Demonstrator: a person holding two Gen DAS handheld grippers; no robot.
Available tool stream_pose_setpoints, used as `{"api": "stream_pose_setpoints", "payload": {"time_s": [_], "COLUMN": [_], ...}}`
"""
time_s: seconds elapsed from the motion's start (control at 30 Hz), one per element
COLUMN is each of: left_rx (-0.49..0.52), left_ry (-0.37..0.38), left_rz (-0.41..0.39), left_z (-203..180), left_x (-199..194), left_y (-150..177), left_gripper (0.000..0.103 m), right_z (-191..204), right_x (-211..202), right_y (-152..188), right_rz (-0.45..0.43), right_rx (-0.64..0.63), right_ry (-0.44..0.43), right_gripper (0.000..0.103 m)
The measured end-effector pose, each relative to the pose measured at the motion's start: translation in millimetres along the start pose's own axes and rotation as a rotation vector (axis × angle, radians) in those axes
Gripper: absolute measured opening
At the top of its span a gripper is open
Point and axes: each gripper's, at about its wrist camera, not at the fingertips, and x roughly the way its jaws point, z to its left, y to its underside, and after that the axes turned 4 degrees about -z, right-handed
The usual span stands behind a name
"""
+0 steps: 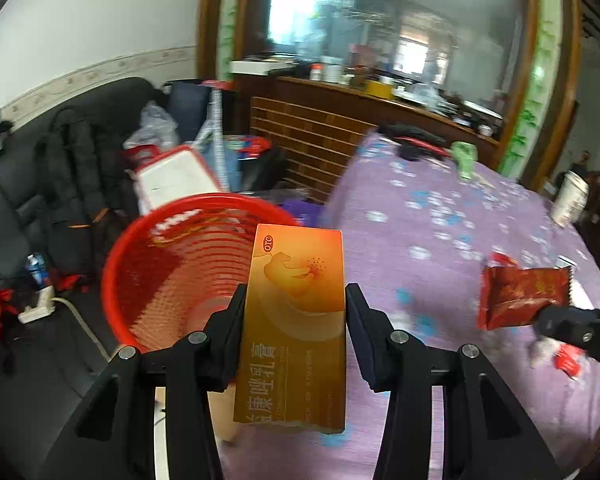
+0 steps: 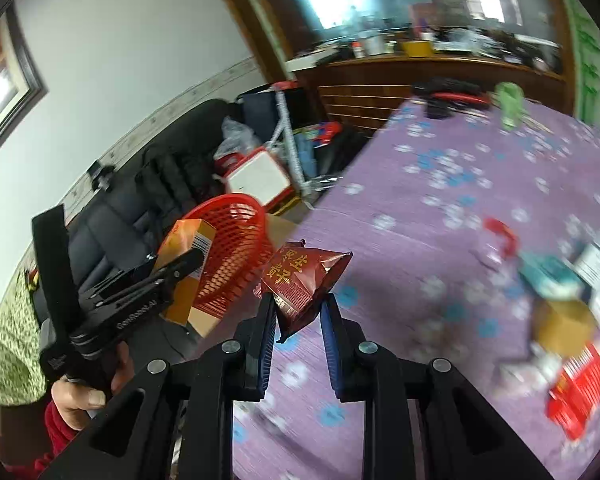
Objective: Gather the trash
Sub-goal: 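Drop the orange box into the red basket with the left tool while the right tool drops the wrapper, then move both open tools back over the trash pile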
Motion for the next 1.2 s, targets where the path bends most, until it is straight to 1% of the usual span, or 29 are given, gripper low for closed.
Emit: {"api": "stream_pose_setpoints", "payload": {"time_s": [0.07,0.17,0.23,0.3,0.4,0.43,0.47,0.5,0.57,0.67,0.73,0.8,0.87,0.9,0.93,0.97,1.03,1.13,1.2], "left_rx": [-0.027,-0.065,-0.089,-0.106,-0.126,-0.126,-0.126,-0.125,-0.109,-0.098,-0.088,-0.059,-0.023,0.009,0.030,0.061,0.107,0.171,0.217], "left_ry": [-0.031,-0.052,-0.063,-0.065,-0.070,-0.070,-0.072,-0.079,-0.085,-0.086,-0.038,-0.007,0.034,0.070,0.092,0.130,0.188,0.263,0.298], "left_rz": [0.012,0.030,0.045,0.057,0.052,0.050,0.043,0.036,0.012,0.005,-0.014,-0.033,-0.038,-0.033,-0.027,-0.014,0.013,0.059,0.081], "left_z": [21.0,44.1,58.7,67.4,75.2,75.9,76.2,76.1,71.4,63.6,49.0,27.9,5.4,-14.3,-27.2,-47.0,-80.4,-125.9,-153.1], "left_x": [9.3,21.3,29.8,38.6,44.5,45.2,44.4,43.3,39.2,36.3,27.4,19.4,15.7,13.9,13.5,13.6,15.5,20.1,22.2], "left_y": [-3.2,-3.7,-3.1,-4.0,-6.6,-7.5,-7.9,-8.1,-7.4,-5.9,-3.0,1.4,6.3,11.7,15.2,21.6,33.9,50.4,58.1], "left_gripper": [0.046,0.046,0.046,0.046,0.046,0.052,0.061,0.064,0.066,0.066,0.066,0.068,0.072,0.072,0.072,0.073,0.073,0.073,0.073], "right_z": [13.7,32.9,43.7,54.6,62.7,63.1,62.0,59.3,47.8,28.6,17.2,1.4,-14.8,-23.0,-35.4,-45.6,-67.3,-107.4,-140.4], "right_x": [18.5,49.6,67.4,88.0,109.6,111.4,111.8,110.8,102.5,81.4,61.0,41.0,23.4,14.1,1.1,-9.5,-30.8,-65.3,-90.1], "right_y": [-8.0,-18.8,-24.8,-32.2,-37.6,-37.8,-37.0,-36.1,-33.3,-25.7,-15.4,-1.6,10.2,16.5,24.4,31.5,44.8,65.5,81.2], "right_rz": [0.014,0.041,0.047,0.055,0.061,0.057,0.051,0.047,0.038,0.024,0.010,0.002,-0.003,-0.009,-0.020,-0.031,-0.052,-0.082,-0.093], "right_rx": [-0.020,-0.037,-0.050,-0.065,-0.079,-0.080,-0.079,-0.076,-0.057,-0.026,-0.018,-0.001,0.024,0.037,0.052,0.068,0.105,0.194,0.267], "right_ry": [-0.017,-0.064,-0.075,-0.089,-0.083,-0.080,-0.072,-0.068,-0.075,-0.066,-0.041,-0.031,0.002,0.018,0.032,0.050,0.099,0.168,0.217], "right_gripper": [0.025,0.025,0.025,0.025,0.028,0.035,0.037,0.037,0.037,0.037,0.039,0.043,0.044,0.044,0.044,0.044,0.044,0.044,0.044]}}
